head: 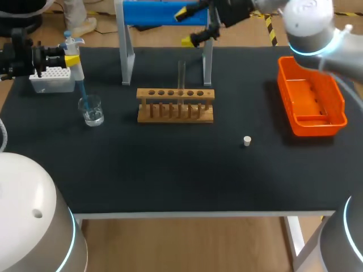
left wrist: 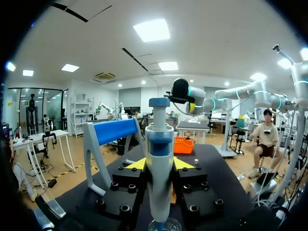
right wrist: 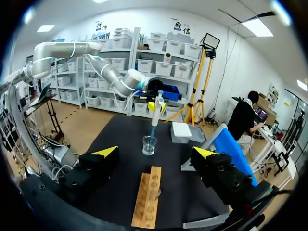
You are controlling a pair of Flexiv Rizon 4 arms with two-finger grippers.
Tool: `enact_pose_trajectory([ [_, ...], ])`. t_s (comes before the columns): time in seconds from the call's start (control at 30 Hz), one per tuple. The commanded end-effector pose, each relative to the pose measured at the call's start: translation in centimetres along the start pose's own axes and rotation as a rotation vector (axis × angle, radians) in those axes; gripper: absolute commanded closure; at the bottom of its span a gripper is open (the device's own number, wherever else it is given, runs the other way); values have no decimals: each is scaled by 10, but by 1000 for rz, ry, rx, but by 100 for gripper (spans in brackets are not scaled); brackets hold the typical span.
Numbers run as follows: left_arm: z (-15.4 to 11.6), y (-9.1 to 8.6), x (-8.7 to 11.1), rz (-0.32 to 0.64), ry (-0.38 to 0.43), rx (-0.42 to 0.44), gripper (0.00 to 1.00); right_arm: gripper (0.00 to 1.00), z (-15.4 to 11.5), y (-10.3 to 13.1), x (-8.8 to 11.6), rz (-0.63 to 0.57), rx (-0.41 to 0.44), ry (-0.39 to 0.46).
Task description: Invert the test tube, pick up the pipette, mount the tip to pipette, aspirate from beaker and dispense into the tube, eject the tip, return the pipette, and cap with the stopper.
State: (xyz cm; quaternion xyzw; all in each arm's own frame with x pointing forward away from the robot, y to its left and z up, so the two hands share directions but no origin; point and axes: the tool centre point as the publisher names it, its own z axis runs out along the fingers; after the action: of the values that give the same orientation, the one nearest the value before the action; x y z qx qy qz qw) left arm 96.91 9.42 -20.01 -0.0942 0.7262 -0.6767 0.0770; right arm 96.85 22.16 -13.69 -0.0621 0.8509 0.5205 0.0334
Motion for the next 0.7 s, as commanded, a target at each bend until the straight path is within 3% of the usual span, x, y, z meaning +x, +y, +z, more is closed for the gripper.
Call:
enact_pose_trajectory([
  [0.03,0,-1,1,0,-1,-1,100,0,-13,-22,13,8,-6,-11],
  [0.37,0,-1,1,0,-1,-1,100,0,-3,-56,16,39,3,-24],
  [0.7,0,-1,1,0,-1,-1,100,0,-1,-64,12,43,-4,-41],
])
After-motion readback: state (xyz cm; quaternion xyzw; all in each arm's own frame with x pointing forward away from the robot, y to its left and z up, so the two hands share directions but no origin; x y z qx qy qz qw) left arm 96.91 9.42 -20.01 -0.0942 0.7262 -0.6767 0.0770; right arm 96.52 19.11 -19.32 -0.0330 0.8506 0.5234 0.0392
